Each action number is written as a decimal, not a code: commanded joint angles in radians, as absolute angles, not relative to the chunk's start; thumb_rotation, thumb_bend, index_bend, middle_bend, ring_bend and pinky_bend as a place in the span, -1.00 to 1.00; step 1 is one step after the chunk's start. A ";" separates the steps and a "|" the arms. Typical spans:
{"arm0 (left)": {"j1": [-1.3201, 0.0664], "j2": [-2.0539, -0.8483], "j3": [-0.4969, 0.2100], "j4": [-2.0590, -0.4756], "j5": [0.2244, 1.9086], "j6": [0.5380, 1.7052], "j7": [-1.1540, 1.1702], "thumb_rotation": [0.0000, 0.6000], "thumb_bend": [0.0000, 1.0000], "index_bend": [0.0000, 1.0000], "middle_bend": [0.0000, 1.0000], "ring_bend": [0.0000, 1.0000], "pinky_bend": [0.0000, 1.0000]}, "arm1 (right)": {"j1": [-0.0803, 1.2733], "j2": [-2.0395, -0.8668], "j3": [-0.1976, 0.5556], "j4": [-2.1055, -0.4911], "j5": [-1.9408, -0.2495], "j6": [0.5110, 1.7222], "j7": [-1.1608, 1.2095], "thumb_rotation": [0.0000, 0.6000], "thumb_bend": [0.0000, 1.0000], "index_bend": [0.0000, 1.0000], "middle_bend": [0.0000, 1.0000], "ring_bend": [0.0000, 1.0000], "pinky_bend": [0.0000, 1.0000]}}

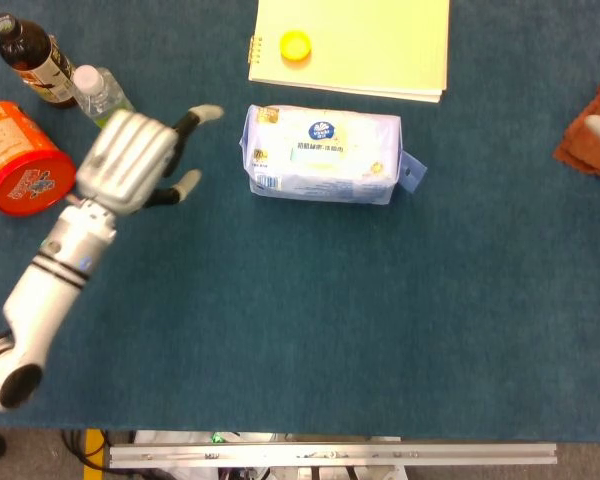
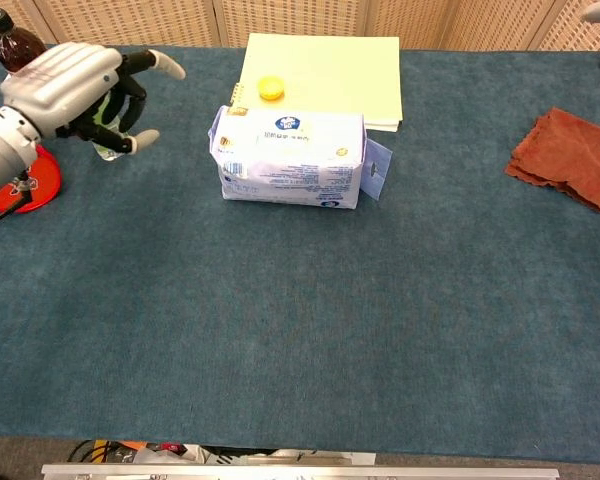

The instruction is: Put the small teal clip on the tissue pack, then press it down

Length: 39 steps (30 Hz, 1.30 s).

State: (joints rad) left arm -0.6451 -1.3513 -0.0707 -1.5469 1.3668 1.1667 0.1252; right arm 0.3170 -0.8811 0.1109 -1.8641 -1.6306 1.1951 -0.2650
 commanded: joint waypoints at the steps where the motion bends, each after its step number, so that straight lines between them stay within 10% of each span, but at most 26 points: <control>1: -0.607 -1.316 -0.046 -1.581 1.370 1.195 0.146 1.00 -0.37 -0.59 0.45 0.42 0.59 | 0.402 -0.901 0.142 -1.907 -1.583 1.093 -0.317 1.00 0.33 -0.93 -0.16 0.00 0.02; 9: -0.538 -1.264 -0.005 -1.638 1.422 1.249 0.153 1.00 -0.37 -0.59 0.45 0.42 0.59 | 0.552 -0.985 0.182 -1.918 -1.467 0.908 -0.374 1.00 0.99 -0.93 0.41 0.55 0.52; 15: -0.510 -1.240 0.014 -1.671 1.454 1.258 0.164 1.00 -0.37 -0.60 0.44 0.42 0.59 | 0.662 -1.053 0.215 -1.920 -1.318 0.778 -0.371 1.00 1.00 -0.93 0.98 1.00 1.00; 39: -0.462 -1.243 -0.015 -1.677 1.451 1.250 0.153 1.00 -0.37 -0.62 0.44 0.45 0.59 | 1.172 -1.211 0.132 -1.824 -0.594 0.608 -0.525 1.00 1.00 -0.93 1.00 1.00 1.00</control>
State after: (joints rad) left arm -0.4617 -1.2433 -0.0150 -1.6770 1.4509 1.2502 0.1535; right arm 1.0988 -1.1861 0.1641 -1.8319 -0.6803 0.6006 -0.4867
